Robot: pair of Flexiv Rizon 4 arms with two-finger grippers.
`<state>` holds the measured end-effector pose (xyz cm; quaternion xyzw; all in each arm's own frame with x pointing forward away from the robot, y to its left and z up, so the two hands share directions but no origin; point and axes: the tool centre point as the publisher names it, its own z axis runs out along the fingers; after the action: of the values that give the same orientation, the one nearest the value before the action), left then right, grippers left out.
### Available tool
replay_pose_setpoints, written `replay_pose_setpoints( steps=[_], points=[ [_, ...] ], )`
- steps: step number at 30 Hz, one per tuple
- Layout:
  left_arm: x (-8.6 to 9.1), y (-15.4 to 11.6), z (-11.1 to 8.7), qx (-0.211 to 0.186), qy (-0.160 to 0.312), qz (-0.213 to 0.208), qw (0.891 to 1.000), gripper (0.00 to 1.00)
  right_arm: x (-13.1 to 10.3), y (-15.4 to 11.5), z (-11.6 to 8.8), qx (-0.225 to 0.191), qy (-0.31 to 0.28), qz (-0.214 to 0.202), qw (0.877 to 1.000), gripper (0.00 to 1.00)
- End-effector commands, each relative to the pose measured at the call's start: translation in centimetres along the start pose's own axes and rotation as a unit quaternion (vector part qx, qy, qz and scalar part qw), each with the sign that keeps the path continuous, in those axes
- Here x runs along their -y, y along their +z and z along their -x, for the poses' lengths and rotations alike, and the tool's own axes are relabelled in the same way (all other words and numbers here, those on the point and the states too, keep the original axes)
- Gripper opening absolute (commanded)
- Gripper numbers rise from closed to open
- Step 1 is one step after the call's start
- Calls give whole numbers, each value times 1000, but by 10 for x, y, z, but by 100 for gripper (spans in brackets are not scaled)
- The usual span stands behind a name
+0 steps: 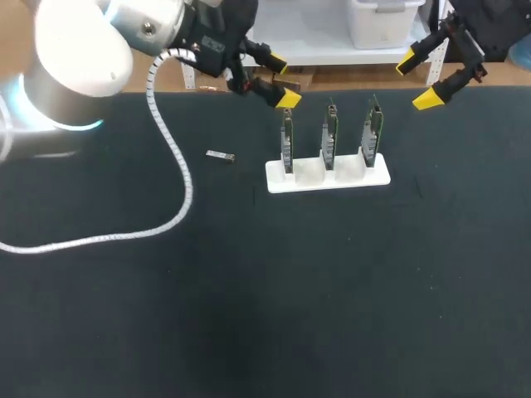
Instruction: Pick up the optical module with the left hand, and insert it into the network port with the right hand.
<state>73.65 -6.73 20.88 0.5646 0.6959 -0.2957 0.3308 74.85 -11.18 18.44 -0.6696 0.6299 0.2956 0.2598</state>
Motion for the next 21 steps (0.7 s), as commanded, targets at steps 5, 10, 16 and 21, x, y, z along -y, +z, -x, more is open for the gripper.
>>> replay_pose_setpoints(
  steps=[5, 10, 16, 21],
  points=[
    [13, -31, -25, -61, -9, -3, 998, 100, -2, 0, 0, -1, 0, -3, 1000, 100],
    [10, -44, -54, -98, -2, -4, 995, 100, -2, 0, 0, -1, 0, -3, 1000, 100],
    [2, -48, -91, -134, -25, -22, 990, 100, -2, 0, 0, -1, 0, -3, 1000, 100],
    [-1, -42, -115, -125, -56, -42, 990, 100, -2, 0, 0, -1, 0, -3, 1000, 100]
  ],
)
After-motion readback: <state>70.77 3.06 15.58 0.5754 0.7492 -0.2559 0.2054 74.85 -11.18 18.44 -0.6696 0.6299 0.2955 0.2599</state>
